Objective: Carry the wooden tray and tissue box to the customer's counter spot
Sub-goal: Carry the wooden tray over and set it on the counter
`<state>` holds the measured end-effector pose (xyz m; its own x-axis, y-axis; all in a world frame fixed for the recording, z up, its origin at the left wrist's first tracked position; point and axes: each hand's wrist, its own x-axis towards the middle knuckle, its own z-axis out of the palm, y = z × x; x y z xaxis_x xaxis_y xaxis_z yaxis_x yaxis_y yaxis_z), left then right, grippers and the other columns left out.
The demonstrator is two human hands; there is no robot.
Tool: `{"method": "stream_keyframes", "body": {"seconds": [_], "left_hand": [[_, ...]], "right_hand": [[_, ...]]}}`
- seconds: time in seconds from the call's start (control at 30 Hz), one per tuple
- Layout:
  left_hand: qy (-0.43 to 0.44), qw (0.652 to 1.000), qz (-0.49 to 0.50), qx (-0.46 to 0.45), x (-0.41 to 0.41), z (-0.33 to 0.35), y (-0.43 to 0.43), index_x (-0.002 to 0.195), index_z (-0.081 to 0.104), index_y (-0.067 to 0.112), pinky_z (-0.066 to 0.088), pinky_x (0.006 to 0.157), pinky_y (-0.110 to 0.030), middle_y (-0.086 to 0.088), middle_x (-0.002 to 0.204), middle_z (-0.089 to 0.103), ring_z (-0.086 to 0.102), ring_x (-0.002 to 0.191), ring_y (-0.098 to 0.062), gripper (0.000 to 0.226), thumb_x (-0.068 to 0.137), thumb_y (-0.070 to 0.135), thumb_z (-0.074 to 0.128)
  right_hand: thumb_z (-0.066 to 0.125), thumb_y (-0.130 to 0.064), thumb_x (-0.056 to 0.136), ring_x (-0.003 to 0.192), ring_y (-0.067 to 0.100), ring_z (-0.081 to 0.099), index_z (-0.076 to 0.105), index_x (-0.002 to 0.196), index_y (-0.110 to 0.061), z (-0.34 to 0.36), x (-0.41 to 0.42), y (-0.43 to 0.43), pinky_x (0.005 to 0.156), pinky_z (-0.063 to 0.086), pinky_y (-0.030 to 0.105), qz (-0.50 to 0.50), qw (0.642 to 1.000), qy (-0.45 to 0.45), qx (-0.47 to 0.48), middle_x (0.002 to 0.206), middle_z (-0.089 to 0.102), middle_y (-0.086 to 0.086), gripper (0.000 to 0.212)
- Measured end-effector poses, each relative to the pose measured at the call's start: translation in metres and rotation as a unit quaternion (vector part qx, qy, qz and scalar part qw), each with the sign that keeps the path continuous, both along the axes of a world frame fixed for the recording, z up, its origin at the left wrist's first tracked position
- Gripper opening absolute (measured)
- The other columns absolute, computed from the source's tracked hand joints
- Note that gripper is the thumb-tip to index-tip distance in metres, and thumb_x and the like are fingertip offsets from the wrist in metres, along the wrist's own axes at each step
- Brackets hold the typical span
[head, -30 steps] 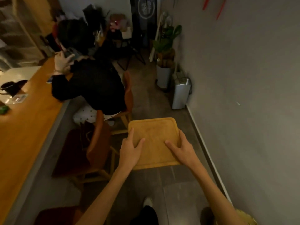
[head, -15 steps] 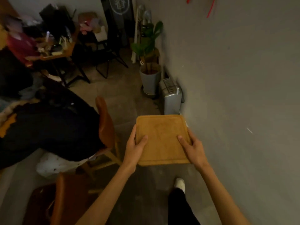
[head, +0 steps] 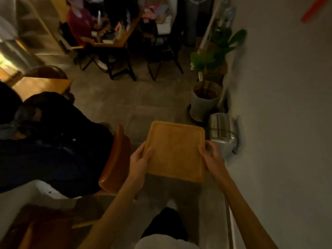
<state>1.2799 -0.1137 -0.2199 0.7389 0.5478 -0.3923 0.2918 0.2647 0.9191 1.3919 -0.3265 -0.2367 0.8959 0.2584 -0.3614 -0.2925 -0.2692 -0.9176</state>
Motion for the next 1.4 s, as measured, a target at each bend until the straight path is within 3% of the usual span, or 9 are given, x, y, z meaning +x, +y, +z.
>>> {"method": "stream_keyframes", "body": {"seconds": [0.17,0.33,0.57,0.73,0.83,0.97,1.1,1.23,1.4], "left_hand": [[-0.002,1.000,0.001,-0.029,0.095,0.000,0.087,0.129,0.058,0.026,0.050,0.099,-0.047,-0.004,0.126,0.064,0.063,0.114,-0.027,0.035,0.094,0.027,0.061],[0.016,0.999,-0.018,-0.044,0.198,0.008,0.166,0.132,0.056,0.029,0.052,0.091,-0.044,-0.003,0.124,0.063,0.062,0.110,-0.026,0.041,0.091,0.033,0.062],[0.003,0.984,0.168,-0.055,0.343,0.014,0.247,0.117,0.065,0.023,0.051,0.077,-0.036,-0.003,0.118,0.062,0.059,0.105,-0.023,0.029,0.094,0.039,0.059],[-0.007,0.951,0.299,-0.075,0.434,-0.005,0.325,0.130,0.047,0.022,0.053,0.085,-0.040,0.000,0.122,0.054,0.057,0.105,-0.020,0.050,0.089,0.042,0.066],[-0.020,0.938,0.334,-0.090,0.485,-0.009,0.361,0.142,0.036,0.024,0.049,0.097,-0.047,0.006,0.126,0.052,0.056,0.107,-0.018,0.058,0.093,0.036,0.064],[0.009,0.922,0.384,-0.049,0.545,-0.010,0.414,0.151,0.020,0.029,0.040,0.108,-0.051,0.004,0.137,0.042,0.048,0.124,-0.025,0.069,0.094,0.044,0.057],[0.029,0.890,0.455,0.014,0.573,-0.005,0.493,0.151,0.025,0.024,0.040,0.106,-0.047,0.002,0.143,0.042,0.048,0.120,-0.018,0.065,0.096,0.047,0.052],[0.030,0.860,0.508,0.037,0.574,-0.005,0.585,0.148,0.034,0.021,0.045,0.099,-0.042,-0.002,0.141,0.048,0.052,0.118,-0.021,0.061,0.096,0.046,0.053],[0.040,0.832,0.550,0.056,0.571,-0.018,0.691,0.144,0.038,0.020,0.047,0.089,-0.035,-0.001,0.134,0.053,0.056,0.104,-0.012,0.055,0.096,0.044,0.053]], "right_hand": [[0.053,-0.042,0.097,0.090,0.007,0.056,0.038,0.147,-0.031,0.008,0.145,0.082,0.050,0.050,0.014,0.078,0.996,-0.031,0.014,0.126,0.051,0.000,0.053],[0.054,-0.041,0.097,0.095,0.021,0.068,0.057,0.128,-0.021,0.020,0.260,0.156,0.073,0.060,0.039,0.151,0.988,0.020,0.015,0.115,0.066,0.007,0.038],[0.057,-0.040,0.096,0.098,0.020,0.064,0.062,0.118,-0.020,0.016,0.397,0.266,0.073,0.053,0.033,0.102,0.994,0.026,0.026,0.112,0.065,0.004,0.031],[0.056,-0.037,0.097,0.091,0.010,0.062,0.062,0.112,-0.021,-0.002,0.482,0.371,0.067,0.049,0.025,0.095,0.994,0.006,0.056,0.104,0.065,-0.004,0.023],[0.057,-0.042,0.095,0.098,0.017,0.065,0.063,0.119,-0.014,-0.012,0.527,0.442,0.078,0.056,0.035,0.108,0.992,0.011,0.063,0.110,0.068,0.004,0.037],[0.056,-0.033,0.097,0.092,0.021,0.065,0.061,0.107,-0.021,-0.018,0.584,0.542,0.078,0.056,0.040,0.144,0.986,0.008,0.078,0.105,0.067,0.007,0.016],[0.058,-0.035,0.096,0.087,0.018,0.065,0.056,0.120,-0.016,-0.014,0.626,0.641,0.077,0.059,0.053,0.246,0.965,0.058,0.067,0.104,0.064,0.005,0.030],[0.059,-0.027,0.096,0.091,0.022,0.071,0.055,0.124,-0.014,-0.010,0.658,0.746,0.061,0.060,0.037,0.395,0.913,0.079,0.064,0.112,0.066,0.005,0.031],[0.059,-0.026,0.097,0.094,0.009,0.066,0.058,0.128,-0.017,-0.014,0.676,0.886,0.065,0.055,0.020,0.540,0.839,-0.059,0.025,0.111,0.065,-0.003,0.032]]}}
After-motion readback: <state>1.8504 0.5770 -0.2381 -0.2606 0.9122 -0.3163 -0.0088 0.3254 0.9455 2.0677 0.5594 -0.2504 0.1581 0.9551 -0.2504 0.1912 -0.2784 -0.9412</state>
